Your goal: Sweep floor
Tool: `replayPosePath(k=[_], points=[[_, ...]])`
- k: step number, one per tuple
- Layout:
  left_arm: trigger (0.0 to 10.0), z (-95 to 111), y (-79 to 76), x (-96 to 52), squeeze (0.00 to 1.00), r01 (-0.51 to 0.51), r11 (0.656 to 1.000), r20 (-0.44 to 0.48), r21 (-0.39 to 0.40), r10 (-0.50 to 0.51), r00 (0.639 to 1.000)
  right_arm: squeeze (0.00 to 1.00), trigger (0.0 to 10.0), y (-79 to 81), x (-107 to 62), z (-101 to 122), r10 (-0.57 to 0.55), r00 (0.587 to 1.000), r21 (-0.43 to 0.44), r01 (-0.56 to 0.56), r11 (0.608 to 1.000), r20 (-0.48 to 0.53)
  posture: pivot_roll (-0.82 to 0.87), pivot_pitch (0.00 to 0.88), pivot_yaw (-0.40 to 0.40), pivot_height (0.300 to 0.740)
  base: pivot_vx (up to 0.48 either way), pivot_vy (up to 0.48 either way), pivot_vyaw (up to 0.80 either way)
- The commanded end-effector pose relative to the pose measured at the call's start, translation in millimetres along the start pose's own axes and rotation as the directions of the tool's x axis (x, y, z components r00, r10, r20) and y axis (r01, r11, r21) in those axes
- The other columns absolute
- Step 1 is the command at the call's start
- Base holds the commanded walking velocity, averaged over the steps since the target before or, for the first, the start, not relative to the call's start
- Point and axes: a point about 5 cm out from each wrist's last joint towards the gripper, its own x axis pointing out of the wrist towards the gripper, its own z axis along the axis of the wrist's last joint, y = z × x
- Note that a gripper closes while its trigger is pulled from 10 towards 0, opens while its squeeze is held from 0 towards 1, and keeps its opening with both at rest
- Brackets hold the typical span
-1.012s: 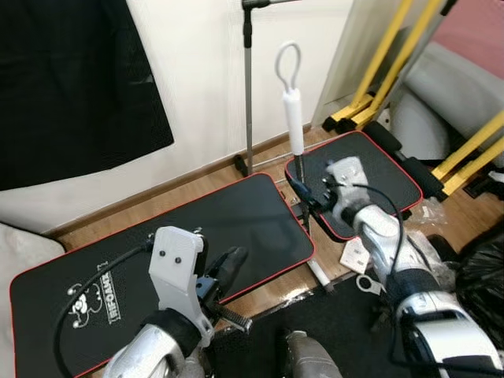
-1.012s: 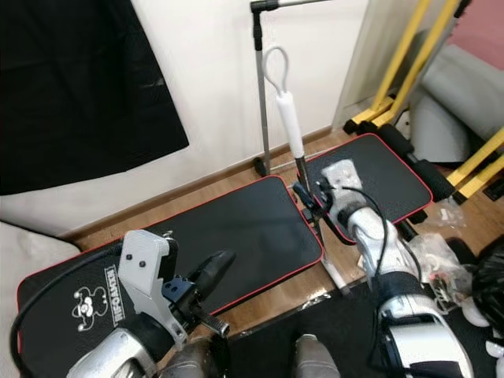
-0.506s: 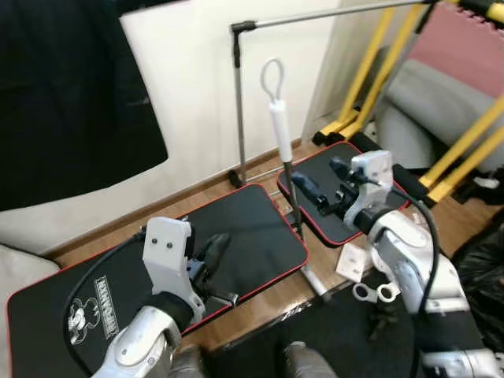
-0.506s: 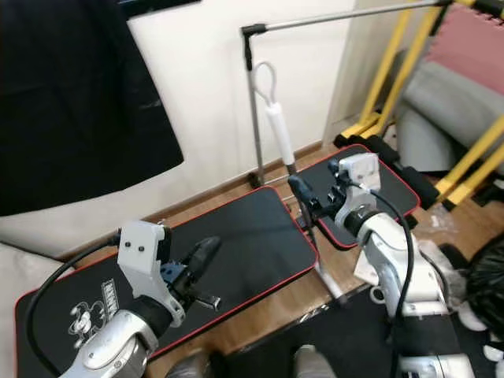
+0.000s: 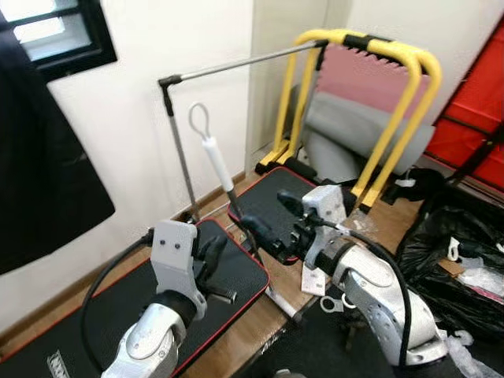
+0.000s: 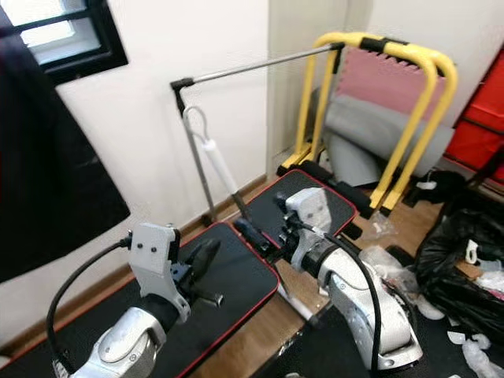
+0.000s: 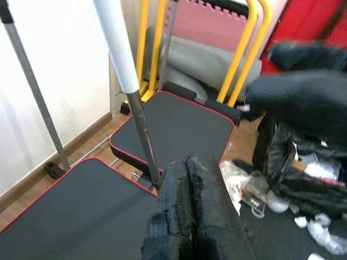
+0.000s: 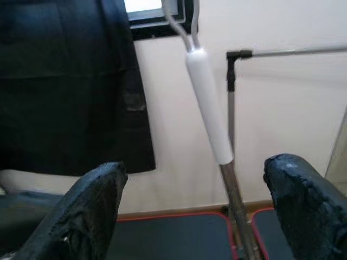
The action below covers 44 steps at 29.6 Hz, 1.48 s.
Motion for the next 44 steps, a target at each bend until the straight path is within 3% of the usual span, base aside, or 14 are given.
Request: replayPosePath(k=[1, 8, 15, 44], points=[[10.0, -2, 2.8, 3.0, 0.00, -0.009, 0.999, -0.002, 0.034, 0.009, 1.000, 0.00, 10.0, -0.5, -0.5, 3, 0.001, 1.000, -0.023, -0.001, 1.000, 0.007, -0.07, 0.000, -0.041, 0.740, 0.000, 0.000, -0.80], [10.0, -3, 11.6, 11.5, 0.00, -0.041, 0.997, 0.025, 0.069, 0.039, 0.999, 0.00, 10.0, 0.1, 4.2, 1, -0.008, 1.000, -0.035, 0.008, 0.999, 0.002, -0.08, 0.000, -0.042, 0.740, 0.000, 0.000, -0.80], [10.0, -3, 22.6, 16.8, 0.00, -0.103, 0.994, 0.054, 0.041, 0.101, 0.993, 0.00, 10.0, -6.6, 17.0, 4, -0.020, 0.999, -0.074, 0.022, 0.997, 0.029, -0.08, 0.000, -0.048, 0.740, 0.000, 0.000, -0.80], [10.0, -9, 26.3, 27.1, 0.00, -0.083, 0.996, 0.074, 0.025, 0.081, 0.994, 0.00, 10.0, -13.3, 26.4, 2, -0.030, 0.998, -0.106, 0.036, 0.994, 0.057, -0.08, 0.000, -0.052, 0.740, 0.000, 0.000, -0.80]])
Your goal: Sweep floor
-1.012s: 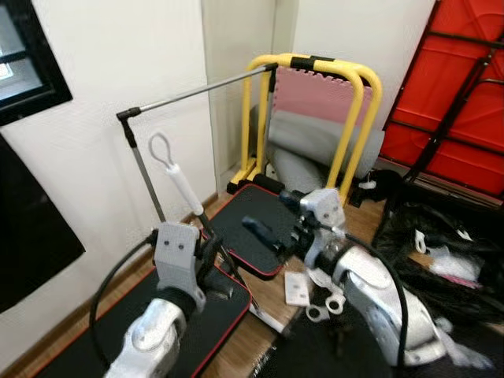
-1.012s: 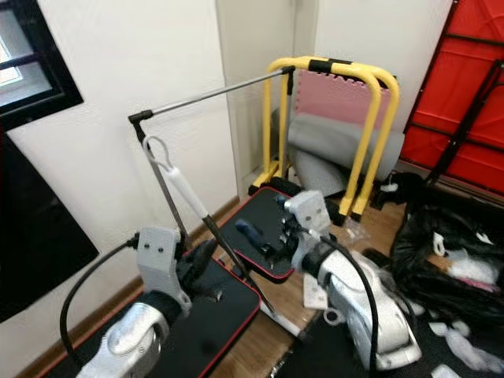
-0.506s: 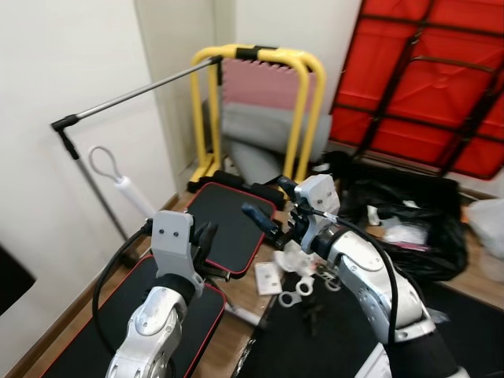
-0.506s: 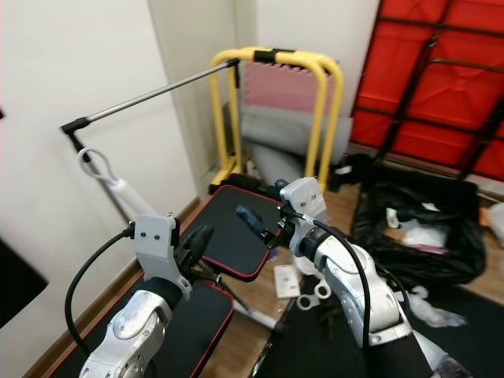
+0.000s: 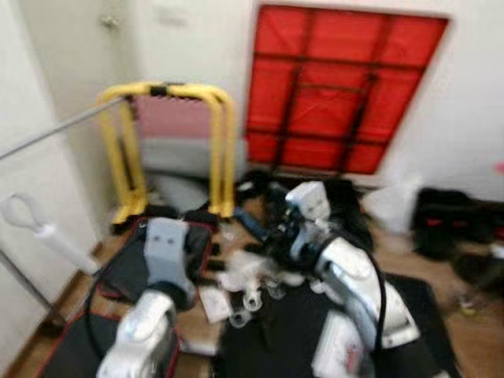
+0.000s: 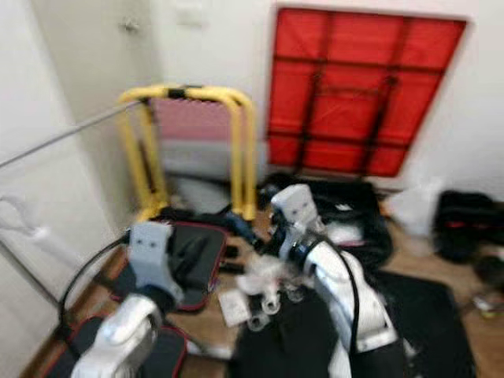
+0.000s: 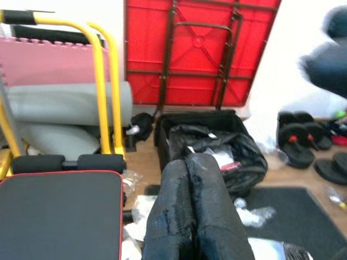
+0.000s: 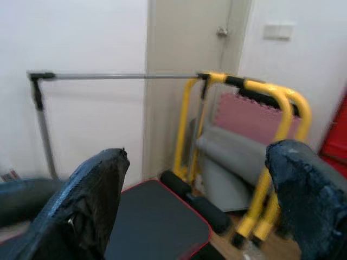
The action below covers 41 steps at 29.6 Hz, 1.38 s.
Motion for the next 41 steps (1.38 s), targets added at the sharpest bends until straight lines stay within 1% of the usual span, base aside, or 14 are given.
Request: replayPosePath(k=[1, 10, 11, 13, 17, 31, 41], points=[[10.0, -1, -3.3, -0.3, 0.00, 0.033, 0.999, 0.006, -0.012, -0.033, 0.999, 0.00, 10.0, -4.8, -1.6, 0, -0.015, 1.000, -0.012, 0.015, 1.000, 0.002, -0.08, 0.000, -0.052, 0.740, 0.000, -0.304, -0.80], [10.0, 0, -4.0, 0.7, 0.00, 0.036, 0.999, 0.017, -0.026, -0.036, 0.999, 0.00, 10.0, -8.4, -1.4, 1, -0.035, 0.999, -0.027, 0.035, 0.999, 0.011, -0.08, 0.000, -0.057, 0.740, 0.000, -0.458, 0.00], [10.0, 0, -3.3, 1.2, 0.00, 0.035, 0.999, 0.020, -0.032, -0.035, 0.999, 0.00, 10.0, -12.4, -0.9, 2, -0.072, 0.997, -0.051, 0.073, 0.996, 0.010, -0.08, 0.000, -0.061, 0.740, 0.000, -0.472, 0.00], [10.0, 0, -2.9, 1.3, 0.00, 0.034, 0.999, 0.022, -0.034, -0.034, 0.999, 0.00, 10.0, -14.6, -0.7, 2, -0.097, 0.995, -0.066, 0.098, 0.993, 0.008, -0.08, 0.000, -0.061, 0.740, 0.000, -0.472, 0.00], [10.0, 0, -0.1, 0.2, 0.00, 0.023, 0.999, 0.022, -0.042, -0.022, 1.000, 0.00, 10.0, -18.9, -0.2, 2, -0.130, 0.991, -0.058, 0.130, 0.990, 0.008, -0.08, 0.000, -0.064, 0.740, 0.000, -0.472, 0.00], [10.0, -1, 2.5, -0.5, 0.00, 0.019, 0.998, 0.022, -0.052, -0.018, 1.000, 0.00, 10.0, -19.5, 1.4, 2, -0.143, 0.990, -0.057, 0.143, 0.988, 0.008, -0.08, 0.000, -0.064, 0.740, 0.000, -0.472, 0.00], [10.0, -3, 5.8, 2.0, 0.00, -0.009, 0.998, 0.010, -0.065, 0.010, 1.000, 0.00, 10.0, -20.5, 2.1, 1, -0.148, 0.989, -0.054, 0.148, 0.987, 0.003, -0.08, 0.000, -0.068, 0.740, 0.000, 0.000, 0.00]])
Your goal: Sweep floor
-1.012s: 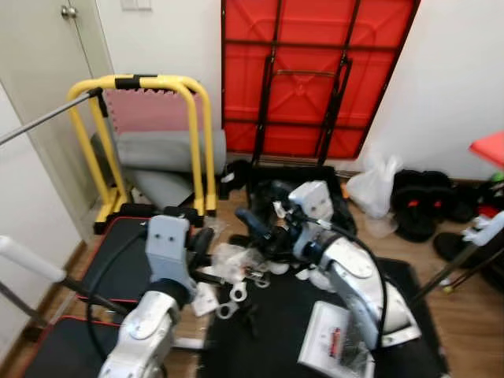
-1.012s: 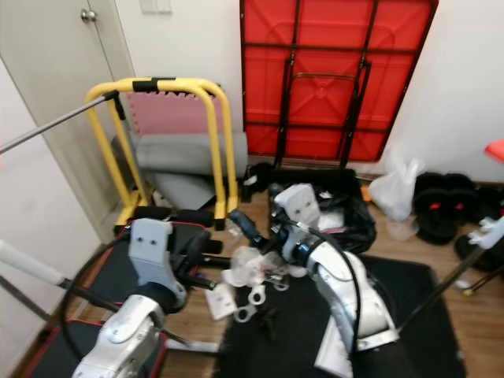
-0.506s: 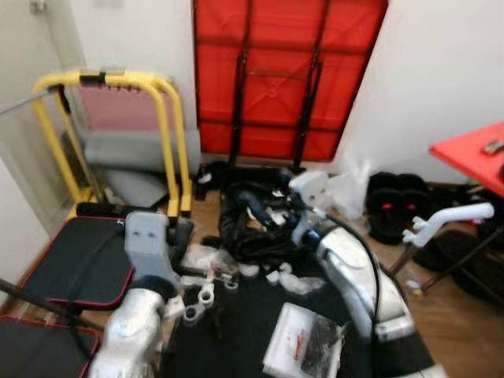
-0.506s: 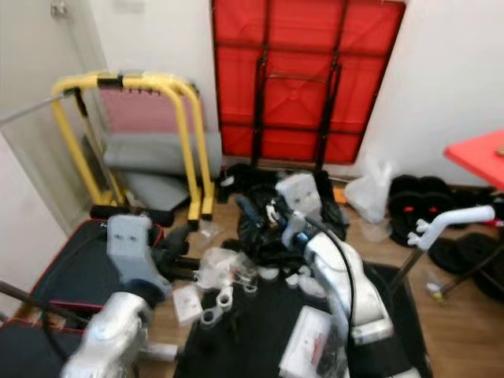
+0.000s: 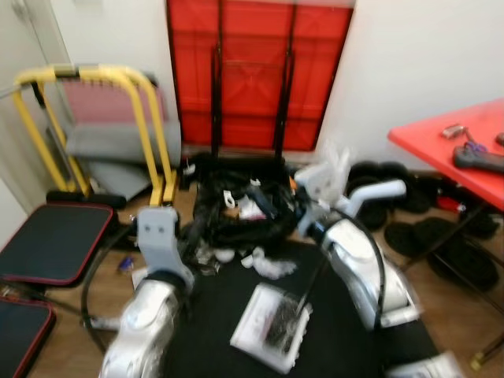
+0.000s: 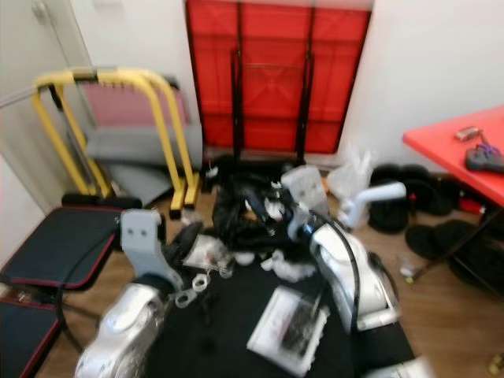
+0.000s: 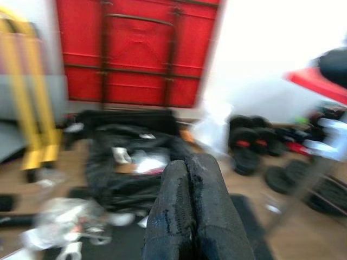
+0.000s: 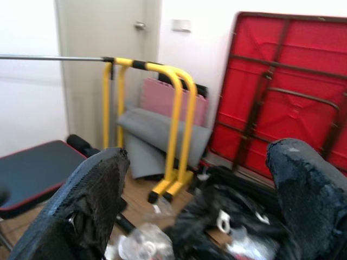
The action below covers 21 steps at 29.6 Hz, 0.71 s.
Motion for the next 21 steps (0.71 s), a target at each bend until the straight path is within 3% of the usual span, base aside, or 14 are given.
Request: replayPosePath(k=[1, 16, 21], points=[[10.0, -0.6, 4.6, -0.4, 0.00, -0.020, 1.000, -0.010, 0.005, 0.020, 1.000, 0.00, 10.0, 1.2, 2.3, 2.5, 0.003, 1.000, 0.002, -0.003, 1.000, 0.008, -0.08, 0.000, -0.068, 0.740, 0.000, 0.000, 0.00], [10.0, 0.1, 10.0, 0.7, 0.00, -0.052, 0.998, -0.008, 0.021, 0.052, 0.999, 0.00, 10.0, 1.0, 2.8, 2.0, -0.004, 1.000, 0.009, 0.004, 1.000, 0.002, -0.08, 0.000, -0.068, 0.740, 0.000, 0.000, 0.00], [10.0, 3.6, 12.3, 1.2, 0.00, -0.053, 0.998, 0.013, 0.038, 0.053, 0.999, 0.00, 10.0, 3.5, 3.1, 1.7, 0.020, 1.000, 0.008, -0.020, 1.000, 0.002, -0.09, 0.000, -0.069, 0.740, 0.226, 0.000, -0.64]])
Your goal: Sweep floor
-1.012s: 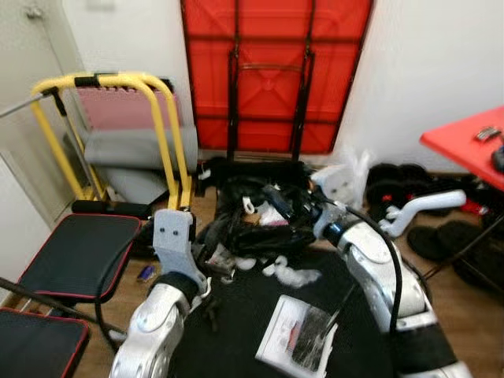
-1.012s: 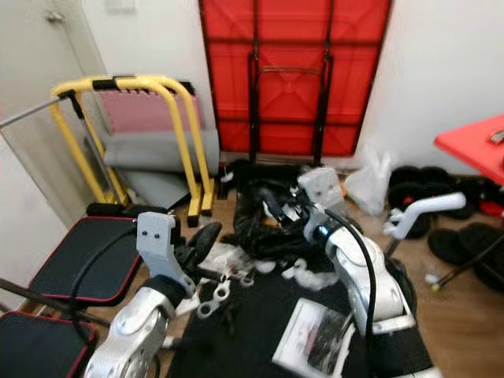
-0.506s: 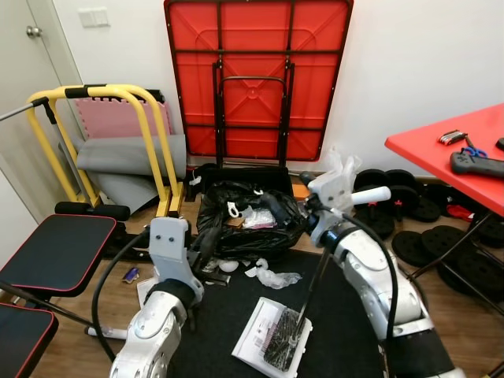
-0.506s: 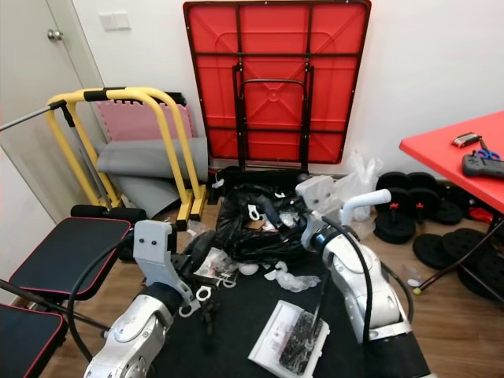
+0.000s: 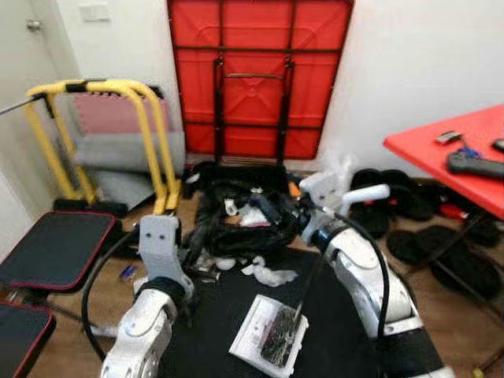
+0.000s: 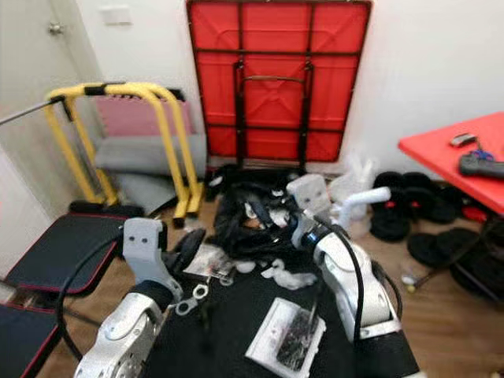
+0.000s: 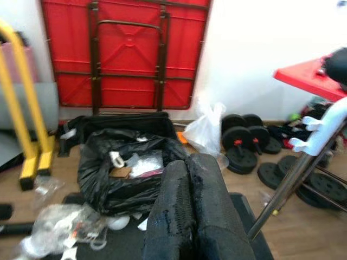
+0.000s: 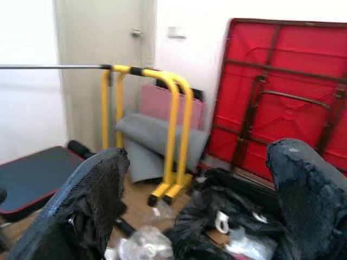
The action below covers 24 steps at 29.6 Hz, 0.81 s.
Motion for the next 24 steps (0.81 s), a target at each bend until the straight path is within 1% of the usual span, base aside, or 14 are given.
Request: replayPosePath(k=[1, 3, 5, 9, 12, 13, 14, 15, 16, 24], points=[[10.0, 1.0, -2.0, 2.9, 0.00, 0.001, 1.000, 0.008, 0.005, -0.001, 1.000, 0.00, 10.0, -0.4, -1.2, -2.3, 0.003, 1.000, -0.005, -0.003, 1.000, -0.012, -0.09, 0.000, -0.069, 0.740, 0.285, 0.000, 0.00], [10.0, 1.2, -1.9, 3.0, 0.00, 0.001, 1.000, 0.009, 0.005, -0.001, 1.000, 0.00, 10.0, 0.0, -1.3, -2.5, 0.006, 1.000, -0.010, -0.006, 1.000, -0.015, -0.09, 0.000, -0.069, 0.740, 0.285, 0.000, 0.00], [10.0, 0.8, -2.5, 3.1, 0.00, 0.003, 1.000, 0.009, 0.006, -0.003, 1.000, 0.00, 10.0, 1.2, -1.2, -3.7, 0.022, 0.999, -0.023, -0.023, 0.999, -0.026, -0.09, 0.000, -0.071, 0.740, 0.289, 0.000, -0.80], [10.0, 0.1, -3.6, 3.0, 0.00, 0.008, 1.000, 0.010, 0.003, -0.008, 1.000, 0.00, 10.0, 2.0, -1.9, -1.5, 0.044, 0.999, -0.027, -0.044, 0.999, 0.000, -0.09, 0.000, -0.073, 0.740, 0.286, 0.000, 0.00], [10.0, 0.0, -3.9, 2.9, 0.00, 0.010, 1.000, 0.011, 0.003, -0.010, 1.000, 0.00, 10.0, 3.3, -2.8, -2.3, 0.066, 0.998, -0.051, -0.067, 0.996, -0.013, -0.09, 0.000, -0.074, 0.740, 0.285, 0.000, 0.00], [10.0, 0.0, -4.3, 2.9, 0.00, 0.011, 1.000, 0.011, 0.003, -0.011, 1.000, 0.00, 10.0, 4.8, -3.4, -2.4, 0.084, 0.996, -0.052, -0.085, 0.995, -0.012, -0.09, 0.000, -0.074, 0.740, 0.292, 0.000, 0.80], [10.0, 0.0, -4.6, 2.9, 0.00, 0.013, 1.000, 0.012, 0.004, -0.013, 1.000, 0.00, 10.0, 5.4, -3.7, -1.7, 0.096, 0.995, -0.030, -0.096, 0.995, -0.002, -0.09, 0.000, -0.075, 0.740, 0.296, 0.000, 0.00], [10.0, 0.0, -4.6, 2.9, 0.00, 0.013, 1.000, 0.012, 0.004, -0.013, 1.000, 0.00, 10.0, 5.4, -3.7, -1.7, 0.096, 0.995, -0.030, -0.096, 0.995, -0.002, -0.09, 0.000, -0.075, 0.740, 0.296, 0.000, 0.00], [10.0, 0.0, -4.7, 2.8, 0.00, 0.014, 1.000, 0.012, 0.004, -0.014, 1.000, 0.00, 10.0, 5.7, -3.8, -1.1, 0.102, 0.995, -0.012, -0.102, 0.995, 0.007, -0.09, 0.000, -0.075, 0.740, 0.296, 0.000, 0.00], [10.0, 0.3, -4.8, 2.6, 0.00, 0.017, 1.000, 0.011, 0.005, -0.017, 1.000, 0.00, 10.0, 6.6, -4.0, -0.3, 0.104, 0.995, -0.037, -0.104, 0.994, 0.002, -0.09, 0.000, -0.069, 0.740, 0.292, 0.000, 0.00]])
